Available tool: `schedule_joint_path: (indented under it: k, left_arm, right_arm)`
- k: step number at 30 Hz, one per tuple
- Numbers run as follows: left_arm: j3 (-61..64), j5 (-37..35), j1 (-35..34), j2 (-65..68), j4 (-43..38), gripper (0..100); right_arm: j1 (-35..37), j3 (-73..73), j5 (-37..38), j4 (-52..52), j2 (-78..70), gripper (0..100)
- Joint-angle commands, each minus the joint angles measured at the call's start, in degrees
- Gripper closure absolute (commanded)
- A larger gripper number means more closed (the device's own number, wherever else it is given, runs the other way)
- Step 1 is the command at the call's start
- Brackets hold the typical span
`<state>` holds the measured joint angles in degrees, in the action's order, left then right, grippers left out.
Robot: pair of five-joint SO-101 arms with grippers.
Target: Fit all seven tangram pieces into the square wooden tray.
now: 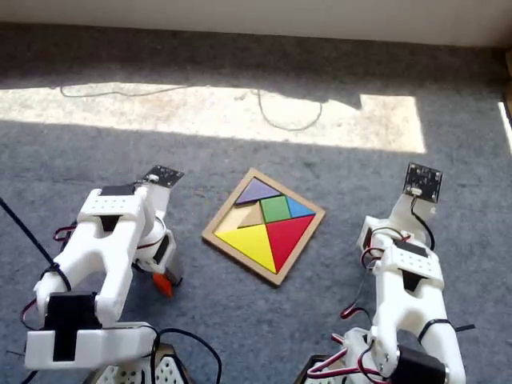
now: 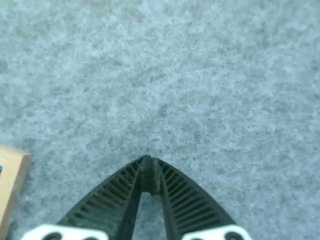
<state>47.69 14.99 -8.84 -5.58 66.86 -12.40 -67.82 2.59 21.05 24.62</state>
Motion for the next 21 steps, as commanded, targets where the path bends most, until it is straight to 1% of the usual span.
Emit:
schedule_joint_path:
  k: [1, 5, 8, 10, 13, 16, 19, 21]
  left_arm:
    - [-3.0, 0.2, 0.7, 1.6, 0.0, 86]
    - [-3.3, 0.2, 4.2, 1.5, 1.1, 89]
    - [-6.6, 0.2, 7.3, 1.5, 5.0, 92]
    - [-9.9, 0.2, 8.0, 1.2, 7.4, 93]
    - [-12.6, 0.3, 7.8, -0.9, 7.7, 94]
    - [-13.1, 5.1, 8.2, -3.7, 7.7, 94]
    - [-13.1, 8.4, 8.2, -7.2, 7.7, 94]
    - [-13.1, 10.7, 8.2, -9.0, 6.3, 94]
  right_arm:
    - [0.5, 3.0, 0.6, -1.6, -0.1, 99.1]
    - [0.5, 3.0, 0.6, -1.6, -0.1, 99.1]
    - [0.6, 3.0, 0.6, -1.6, -0.1, 99.1]
    - [1.2, 3.0, 0.7, -1.6, -0.1, 99.1]
    - [1.6, 3.0, 0.7, -1.6, -0.1, 99.1]
    - [1.5, 3.0, 0.7, -1.6, -0.1, 99.1]
    - [1.5, 3.0, 0.7, -1.6, -0.1, 99.1]
    - [1.5, 3.0, 0.7, -1.6, -0.1, 99.1]
